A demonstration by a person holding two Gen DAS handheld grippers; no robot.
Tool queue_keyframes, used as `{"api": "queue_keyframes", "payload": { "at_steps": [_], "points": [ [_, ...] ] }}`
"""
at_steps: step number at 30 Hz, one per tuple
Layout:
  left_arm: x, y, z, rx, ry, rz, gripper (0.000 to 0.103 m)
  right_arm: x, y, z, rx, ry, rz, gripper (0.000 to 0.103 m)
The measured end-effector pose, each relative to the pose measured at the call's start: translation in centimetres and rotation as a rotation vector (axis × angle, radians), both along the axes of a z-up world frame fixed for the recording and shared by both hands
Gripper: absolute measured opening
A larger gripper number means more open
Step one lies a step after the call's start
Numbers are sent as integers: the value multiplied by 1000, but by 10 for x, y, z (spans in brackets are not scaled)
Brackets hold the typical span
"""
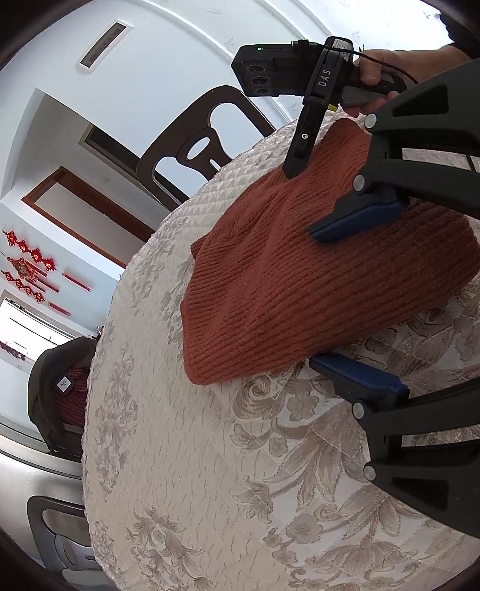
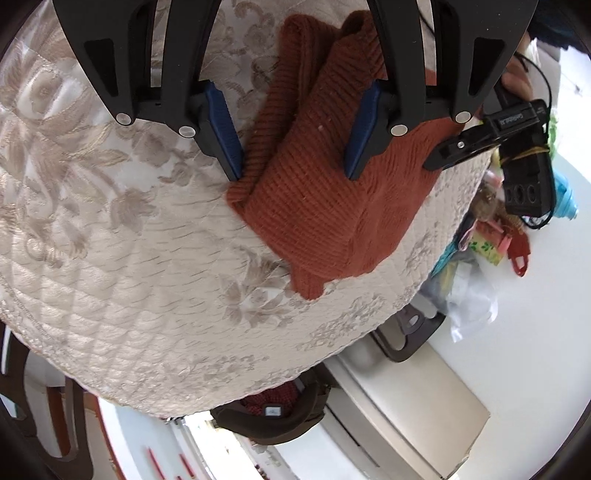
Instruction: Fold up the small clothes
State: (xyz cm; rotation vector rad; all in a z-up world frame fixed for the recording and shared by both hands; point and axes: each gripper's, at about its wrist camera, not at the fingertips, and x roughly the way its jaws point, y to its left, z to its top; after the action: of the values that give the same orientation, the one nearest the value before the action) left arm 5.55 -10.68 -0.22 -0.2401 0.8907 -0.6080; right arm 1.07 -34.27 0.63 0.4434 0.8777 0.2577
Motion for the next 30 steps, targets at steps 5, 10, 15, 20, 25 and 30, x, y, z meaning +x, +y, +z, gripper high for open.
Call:
{"api": "queue_keyframes", "payload": {
  "at_steps": [5,10,15,20,25,30],
  "points": [
    [1,-5,0,23,-5,-12,67,0,-3,-3,31,-2,4,54],
    [1,-17,3,88,-30,-27,67,7,-2,-4,32,3,8,41],
    [-2,-21,6,111,-51,-29,58,4,0,-2,31,-2,13,33],
    [-10,-29,18,172,-116,-35,41,-1,5,9,1,-26,14,24],
    [-13,-26,31,170,-148,-43,36,-5,14,26,-2,-69,41,18],
    [-16,-16,40,168,-178,-33,35,-3,29,35,-7,-87,75,18]
  ]
}}
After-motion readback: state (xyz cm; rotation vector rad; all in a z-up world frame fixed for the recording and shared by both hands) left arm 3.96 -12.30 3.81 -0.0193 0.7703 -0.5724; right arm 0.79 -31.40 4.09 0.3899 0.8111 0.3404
